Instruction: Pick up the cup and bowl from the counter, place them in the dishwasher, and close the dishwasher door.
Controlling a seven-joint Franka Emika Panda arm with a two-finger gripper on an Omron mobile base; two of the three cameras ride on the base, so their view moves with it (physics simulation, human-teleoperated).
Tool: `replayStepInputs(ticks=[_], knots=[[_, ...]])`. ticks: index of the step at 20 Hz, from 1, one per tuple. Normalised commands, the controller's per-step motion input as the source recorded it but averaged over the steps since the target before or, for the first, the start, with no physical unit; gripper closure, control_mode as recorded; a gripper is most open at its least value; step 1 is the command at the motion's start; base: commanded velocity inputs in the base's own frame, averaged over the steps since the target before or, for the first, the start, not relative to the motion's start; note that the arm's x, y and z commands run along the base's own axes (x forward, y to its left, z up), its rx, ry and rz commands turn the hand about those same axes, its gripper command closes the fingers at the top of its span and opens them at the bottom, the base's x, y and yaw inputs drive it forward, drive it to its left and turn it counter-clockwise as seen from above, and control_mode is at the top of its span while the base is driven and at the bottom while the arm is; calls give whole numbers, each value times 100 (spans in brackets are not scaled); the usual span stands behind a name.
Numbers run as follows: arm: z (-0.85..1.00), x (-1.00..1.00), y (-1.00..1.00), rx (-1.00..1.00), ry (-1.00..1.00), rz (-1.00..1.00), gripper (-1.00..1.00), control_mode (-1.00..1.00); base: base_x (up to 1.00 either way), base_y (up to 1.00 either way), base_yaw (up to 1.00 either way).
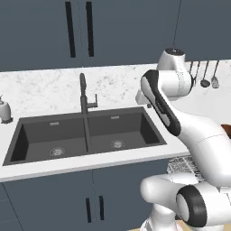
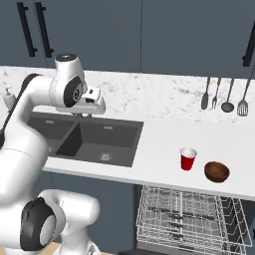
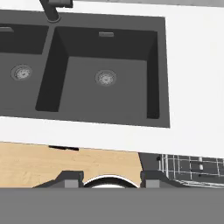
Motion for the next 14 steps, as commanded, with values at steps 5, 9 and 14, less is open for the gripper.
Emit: replayStepInputs(ticks=[5,9,14], knots=[[-2,-46,0,0,-2,0,-100,-100,0,0,0],[-31,-77,10,7,0,0,-100,-100,0,0,0],[-44,-50,12,6,-1,-1,-100,-100,0,0,0]])
